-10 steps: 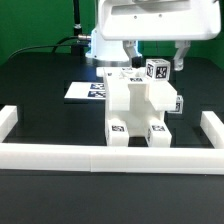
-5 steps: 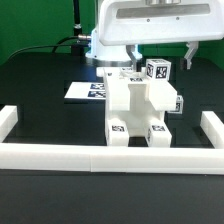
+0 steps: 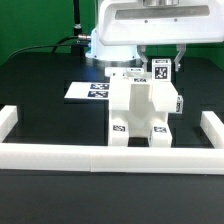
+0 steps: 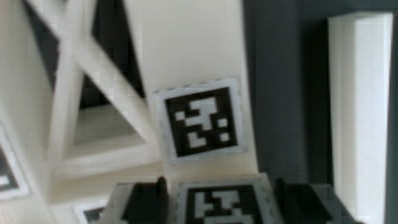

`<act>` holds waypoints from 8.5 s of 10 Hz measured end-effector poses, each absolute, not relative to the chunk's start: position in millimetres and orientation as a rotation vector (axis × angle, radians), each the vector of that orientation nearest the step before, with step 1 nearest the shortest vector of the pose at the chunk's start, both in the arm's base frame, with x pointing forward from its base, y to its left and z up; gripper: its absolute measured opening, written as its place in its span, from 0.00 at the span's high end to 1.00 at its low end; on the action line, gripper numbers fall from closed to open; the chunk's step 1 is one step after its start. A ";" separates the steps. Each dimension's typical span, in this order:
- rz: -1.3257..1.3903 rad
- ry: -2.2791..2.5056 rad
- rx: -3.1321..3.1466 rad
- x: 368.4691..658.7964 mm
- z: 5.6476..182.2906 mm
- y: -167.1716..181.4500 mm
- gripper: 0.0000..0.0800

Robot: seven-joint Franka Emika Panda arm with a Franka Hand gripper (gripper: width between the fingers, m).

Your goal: Assemble chair

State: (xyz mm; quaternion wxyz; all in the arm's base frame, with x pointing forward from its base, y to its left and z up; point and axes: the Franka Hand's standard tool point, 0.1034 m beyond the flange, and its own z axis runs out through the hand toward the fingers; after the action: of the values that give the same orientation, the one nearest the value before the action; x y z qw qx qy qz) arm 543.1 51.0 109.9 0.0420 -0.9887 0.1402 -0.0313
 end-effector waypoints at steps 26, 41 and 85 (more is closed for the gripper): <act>-0.154 0.462 -2.985 533.7 122.9 23.4 0.19; -0.186 0.481 -2.995 590.5 119.9 24.4 0.19; -0.257 1.339 -2.642 593.5 117.9 20.1 0.44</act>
Offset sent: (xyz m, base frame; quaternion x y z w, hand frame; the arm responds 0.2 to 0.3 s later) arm 0.0020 0.0010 0.0012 -0.0046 0.0471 0.3222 0.9455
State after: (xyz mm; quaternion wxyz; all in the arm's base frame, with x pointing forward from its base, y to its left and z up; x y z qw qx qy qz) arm 593.5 20.1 117.9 0.0841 -0.8855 0.4488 -0.0861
